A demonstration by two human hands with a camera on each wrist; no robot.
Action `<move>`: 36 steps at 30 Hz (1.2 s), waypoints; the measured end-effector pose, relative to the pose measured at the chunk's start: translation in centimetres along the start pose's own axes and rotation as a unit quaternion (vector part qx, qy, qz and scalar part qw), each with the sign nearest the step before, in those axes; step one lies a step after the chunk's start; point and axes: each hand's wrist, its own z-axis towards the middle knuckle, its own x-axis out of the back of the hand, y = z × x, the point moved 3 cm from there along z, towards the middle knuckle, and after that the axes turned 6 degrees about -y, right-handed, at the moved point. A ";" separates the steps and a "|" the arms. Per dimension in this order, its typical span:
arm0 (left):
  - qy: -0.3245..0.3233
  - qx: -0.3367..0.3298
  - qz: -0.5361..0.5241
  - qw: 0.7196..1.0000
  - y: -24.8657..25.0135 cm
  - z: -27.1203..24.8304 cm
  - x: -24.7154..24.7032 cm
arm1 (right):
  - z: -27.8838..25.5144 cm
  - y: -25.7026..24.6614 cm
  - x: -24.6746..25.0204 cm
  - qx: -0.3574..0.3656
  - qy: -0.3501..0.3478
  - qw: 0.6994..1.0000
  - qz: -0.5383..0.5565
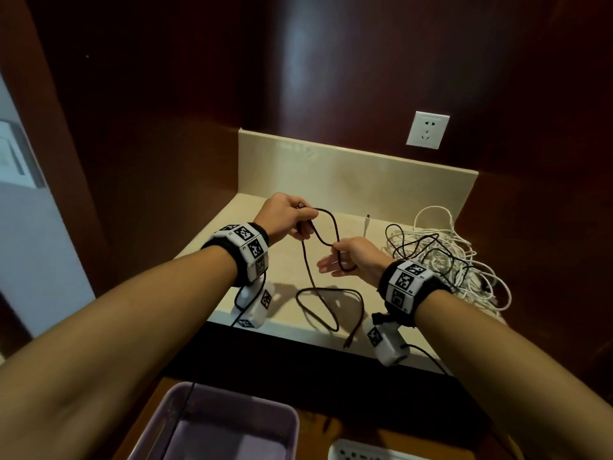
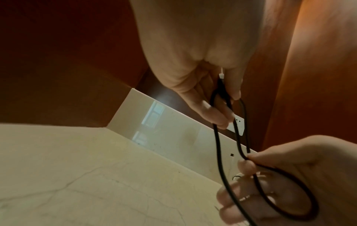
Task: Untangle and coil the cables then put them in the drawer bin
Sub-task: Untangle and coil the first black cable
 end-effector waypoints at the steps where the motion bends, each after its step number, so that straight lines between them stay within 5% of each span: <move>1: 0.003 -0.002 -0.003 1.000 0.0 -0.2 0.1 | 0.3 0.3 -0.3 -0.017 -0.009 0.999 0.028; 8: 0.028 -0.010 -0.003 1.000 -0.7 -0.8 1.3 | 0.3 0.9 -2.0 -0.081 -0.077 0.989 0.094; 14: 0.022 -0.003 0.012 1.000 -1.1 -1.4 2.3 | -0.2 -0.3 -1.2 -0.075 0.001 0.994 -0.078; 20: -0.007 0.013 0.030 0.999 -1.3 -1.8 2.1 | -1.1 -1.4 0.0 -0.031 -0.022 0.970 -0.241; 30: -0.034 0.037 0.086 0.995 -1.7 -1.2 1.5 | -1.9 -0.8 1.5 -0.018 -0.032 0.947 -0.318; 36: -0.084 0.032 0.231 0.969 -2.0 -1.3 0.3 | -1.7 -1.7 2.5 0.020 0.025 0.933 -0.359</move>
